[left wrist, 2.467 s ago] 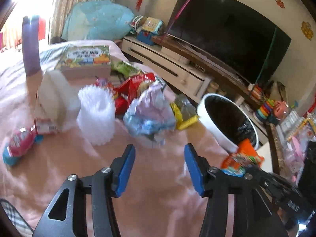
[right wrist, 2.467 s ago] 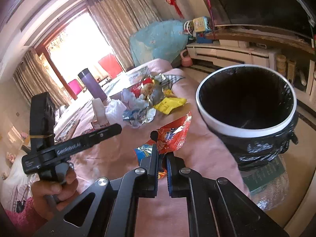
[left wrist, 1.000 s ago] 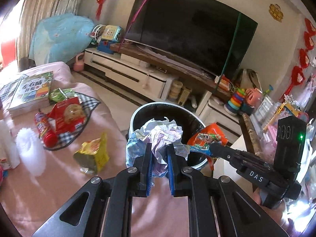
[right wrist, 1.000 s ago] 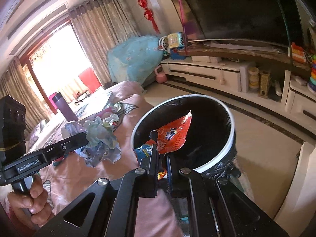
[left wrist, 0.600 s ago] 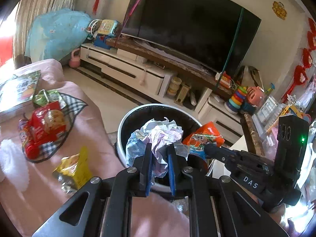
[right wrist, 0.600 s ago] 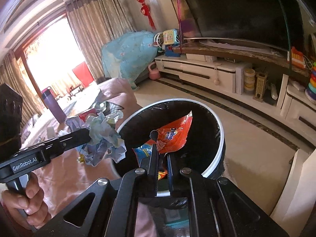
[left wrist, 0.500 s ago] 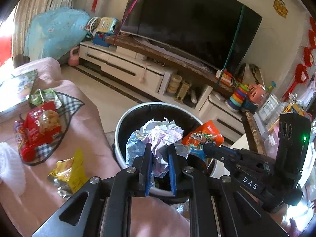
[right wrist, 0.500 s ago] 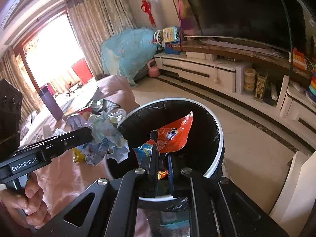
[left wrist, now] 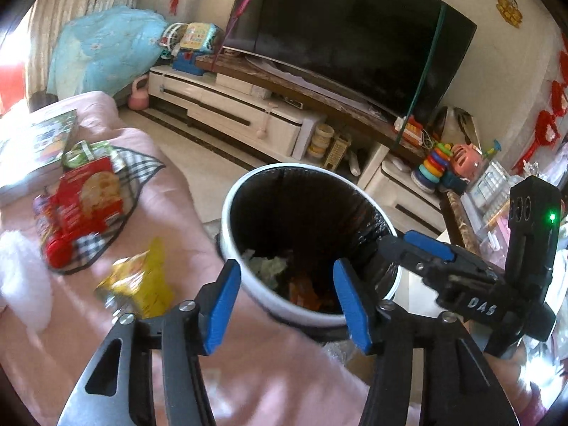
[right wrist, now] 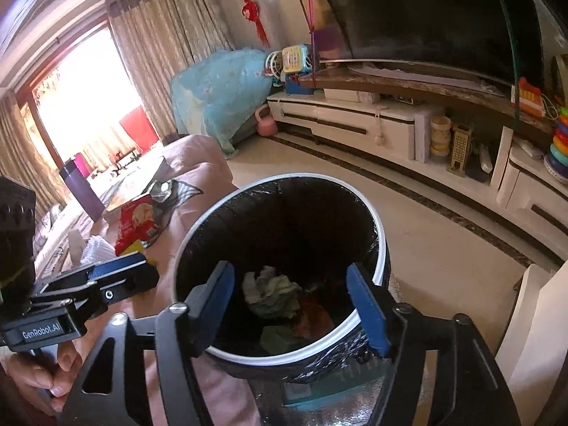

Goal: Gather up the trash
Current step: 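Move both open tools back toward the remaining trash on the bed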

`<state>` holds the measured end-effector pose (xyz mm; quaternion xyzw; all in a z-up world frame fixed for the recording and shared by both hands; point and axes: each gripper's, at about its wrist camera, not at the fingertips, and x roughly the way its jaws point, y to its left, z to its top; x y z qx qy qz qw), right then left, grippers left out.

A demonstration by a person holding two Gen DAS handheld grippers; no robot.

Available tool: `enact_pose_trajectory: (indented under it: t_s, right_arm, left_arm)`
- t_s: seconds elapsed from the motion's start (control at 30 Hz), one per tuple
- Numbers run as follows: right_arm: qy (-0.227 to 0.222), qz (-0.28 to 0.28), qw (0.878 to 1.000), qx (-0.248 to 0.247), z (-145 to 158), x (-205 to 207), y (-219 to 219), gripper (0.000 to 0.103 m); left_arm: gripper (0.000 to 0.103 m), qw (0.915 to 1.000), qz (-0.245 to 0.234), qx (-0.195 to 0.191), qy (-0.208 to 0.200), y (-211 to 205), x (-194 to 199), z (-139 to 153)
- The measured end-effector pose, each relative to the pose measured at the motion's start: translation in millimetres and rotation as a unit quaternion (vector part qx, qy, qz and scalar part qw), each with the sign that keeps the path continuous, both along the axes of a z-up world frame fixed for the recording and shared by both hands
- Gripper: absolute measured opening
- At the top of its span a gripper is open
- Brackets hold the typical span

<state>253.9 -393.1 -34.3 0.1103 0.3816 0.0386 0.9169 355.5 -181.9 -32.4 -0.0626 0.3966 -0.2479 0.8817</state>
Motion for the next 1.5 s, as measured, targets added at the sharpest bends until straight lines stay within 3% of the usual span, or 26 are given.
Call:
enact_pose_trajectory:
  t_s: [0.1, 0.27, 0.63, 0.93, 1.13, 1.5]
  right_arm:
    - [-0.014, -0.002, 1.000, 0.018, 5, -8, 4, 0.089]
    - [-0.031, -0.017, 0.998, 0.042, 11, -24, 22, 0.099]
    - [-0.032, 0.018, 0.995, 0.089, -2, -40, 82, 0.099]
    - [-0.023, 0.069, 0.997, 0.034, -11, -37, 137, 0.099]
    - [-0.009, 0.077, 0.996, 0.032, -20, -29, 153, 0.099]
    - [-0.008, 0.090, 0.996, 0.025, -23, -4, 173, 0.096]
  left_arm:
    - [0.061, 0.9998, 0.017, 0.003, -0.008, 16, -17, 2]
    - [0.064, 0.9986, 0.052, -0.004, -0.010, 50, -47, 1]
    - [0.065, 0.9911, 0.133, -0.012, -0.001, 133, -108, 0]
    - [0.065, 0.9816, 0.190, -0.018, 0.011, 181, -137, 1]
    - [0.065, 0.9759, 0.216, -0.025, 0.015, 193, -135, 9]
    - [0.075, 0.9693, 0.246, -0.010, 0.008, 199, -80, 16]
